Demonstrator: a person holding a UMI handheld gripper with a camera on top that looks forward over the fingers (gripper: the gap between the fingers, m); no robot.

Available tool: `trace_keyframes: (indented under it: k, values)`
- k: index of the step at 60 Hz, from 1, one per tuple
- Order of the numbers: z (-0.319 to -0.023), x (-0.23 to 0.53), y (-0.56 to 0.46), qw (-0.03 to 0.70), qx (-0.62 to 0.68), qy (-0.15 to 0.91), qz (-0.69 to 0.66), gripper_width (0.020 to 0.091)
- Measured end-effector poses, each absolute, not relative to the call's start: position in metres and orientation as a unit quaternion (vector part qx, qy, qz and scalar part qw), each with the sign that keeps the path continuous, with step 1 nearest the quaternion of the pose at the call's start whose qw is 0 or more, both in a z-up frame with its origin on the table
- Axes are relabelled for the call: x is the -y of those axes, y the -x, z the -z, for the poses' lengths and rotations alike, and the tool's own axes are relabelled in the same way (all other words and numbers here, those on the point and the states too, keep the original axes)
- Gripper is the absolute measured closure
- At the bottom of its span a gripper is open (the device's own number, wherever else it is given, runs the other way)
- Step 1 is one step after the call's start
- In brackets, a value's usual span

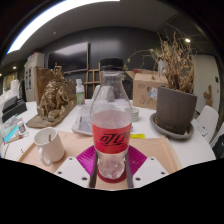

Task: Pour water

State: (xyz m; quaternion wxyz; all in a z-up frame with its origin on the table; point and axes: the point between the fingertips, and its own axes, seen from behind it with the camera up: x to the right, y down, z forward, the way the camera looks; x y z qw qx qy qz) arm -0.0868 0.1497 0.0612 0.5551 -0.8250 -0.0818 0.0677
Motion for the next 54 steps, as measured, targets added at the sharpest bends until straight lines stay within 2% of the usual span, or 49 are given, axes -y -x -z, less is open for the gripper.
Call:
trace_keyframes:
  k: [2, 3, 6, 8, 12, 16, 29, 37, 46, 54]
  values:
    - [-0.06, -0.148, 0.086, 0.548, 0.081, 0.83, -0.07, 0.0636]
    - [-0.06, -0.146, 0.085, 0.543, 0.08, 0.833, -0.07, 0.0583]
    - [-0.065, -0.138, 0.085, 0.533, 0.084, 0.838, -0.074, 0.0357]
    - [-0.07, -0.132, 0.084, 0.528, 0.088, 0.842, -0.073, 0.0233]
    - [-0.088, -0.114, 0.08, 0.519, 0.092, 0.848, -0.058, 0.0274]
    - [-0.111, -0.09, 0.074, 0.511, 0.094, 0.854, -0.038, 0.0241]
    - [-0.193, 0.035, 0.079, 0.471, 0.067, 0.879, -0.017, 0.0251]
    - [-0.224, 0.102, 0.084, 0.464, 0.056, 0.884, 0.005, 0.0249]
    - [-0.242, 0.148, 0.098, 0.475, 0.045, 0.879, 0.002, 0.0246]
    - [-0.245, 0.168, 0.106, 0.479, 0.049, 0.876, 0.008, 0.0249]
